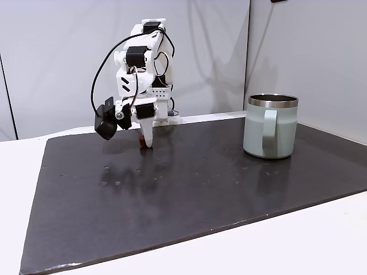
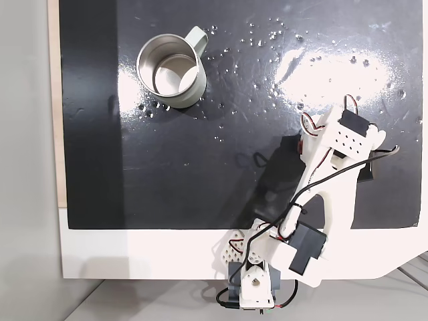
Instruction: Grasp a cube and put it in the cup.
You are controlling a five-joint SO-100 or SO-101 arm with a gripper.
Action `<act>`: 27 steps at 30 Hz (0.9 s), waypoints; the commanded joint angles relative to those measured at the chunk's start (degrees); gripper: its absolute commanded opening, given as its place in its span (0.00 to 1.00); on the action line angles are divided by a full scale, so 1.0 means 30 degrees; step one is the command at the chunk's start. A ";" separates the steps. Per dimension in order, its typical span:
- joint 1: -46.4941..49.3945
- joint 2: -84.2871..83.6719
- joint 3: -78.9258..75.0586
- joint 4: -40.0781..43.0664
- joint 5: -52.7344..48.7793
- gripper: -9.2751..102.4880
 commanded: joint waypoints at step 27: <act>-0.2666 0.8467 -0.6270 0.7236 0.2080 0.12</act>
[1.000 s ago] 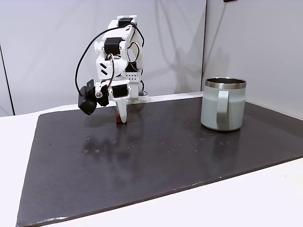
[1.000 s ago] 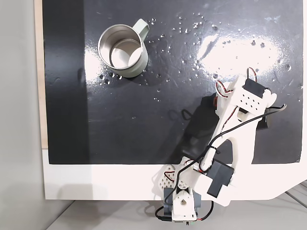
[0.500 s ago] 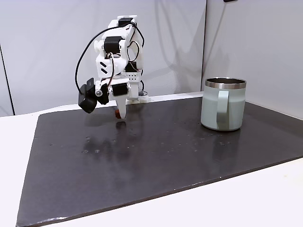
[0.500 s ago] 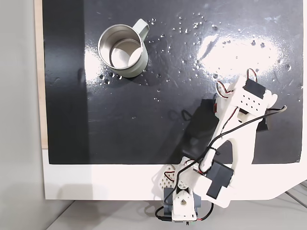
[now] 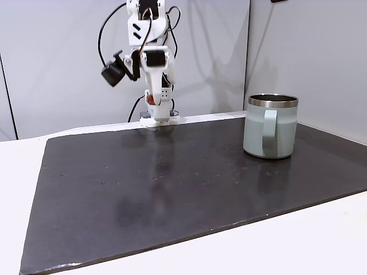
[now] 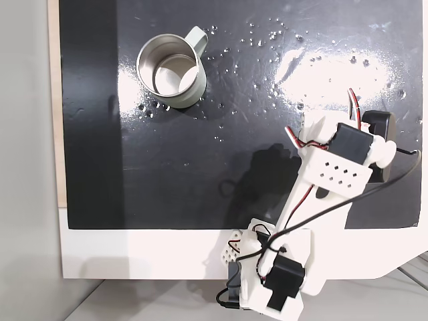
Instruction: Grasp a cube and put it in the cup.
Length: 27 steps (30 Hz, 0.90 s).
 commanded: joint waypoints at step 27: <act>-0.8057 -0.9463 -1.9629 0.2666 0.6123 0.13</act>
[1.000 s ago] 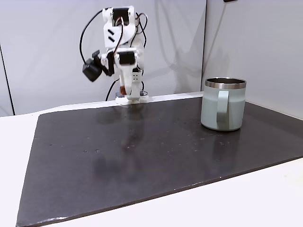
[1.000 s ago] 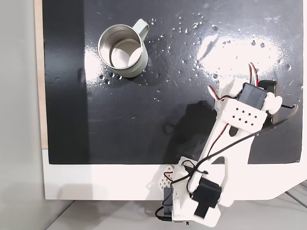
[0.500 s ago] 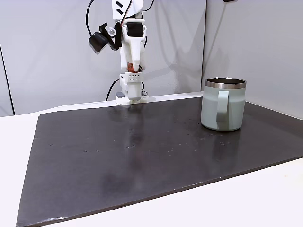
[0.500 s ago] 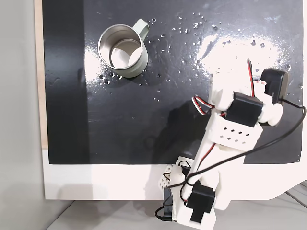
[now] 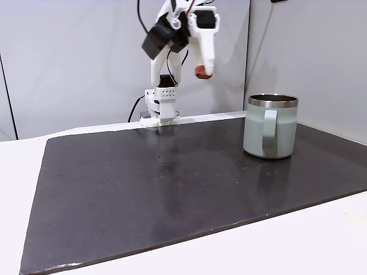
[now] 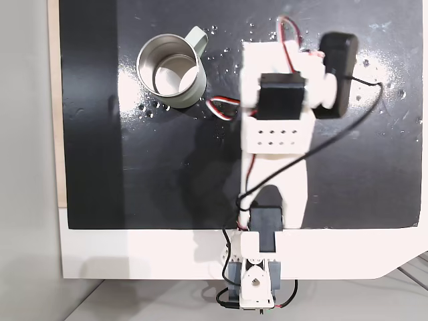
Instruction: Grasp a cube and put it in the cup.
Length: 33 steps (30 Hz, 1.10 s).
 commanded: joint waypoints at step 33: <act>-0.7617 -0.6064 -0.9053 -0.0029 -0.0732 0.19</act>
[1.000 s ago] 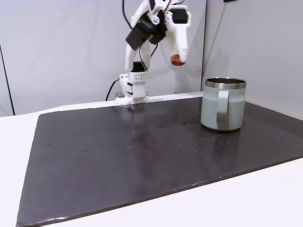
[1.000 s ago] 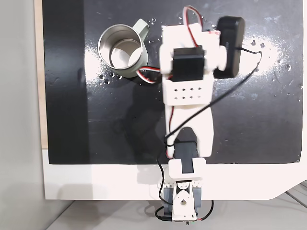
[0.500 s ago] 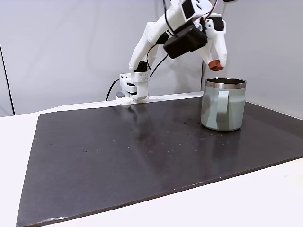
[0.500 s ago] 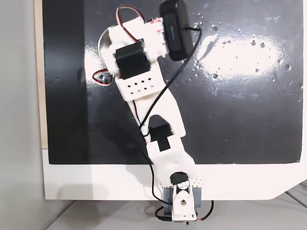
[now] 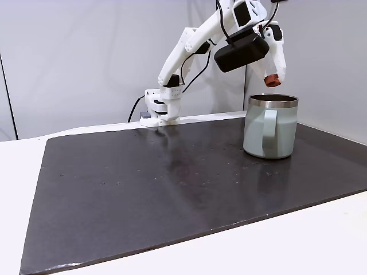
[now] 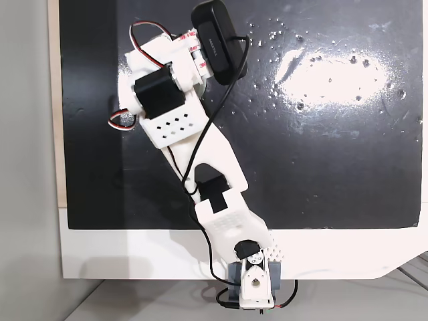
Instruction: Grasp a cube and put it in the cup.
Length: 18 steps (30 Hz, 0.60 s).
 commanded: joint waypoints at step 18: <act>-0.0557 0.2432 0.0586 0.0293 0.0059 0.34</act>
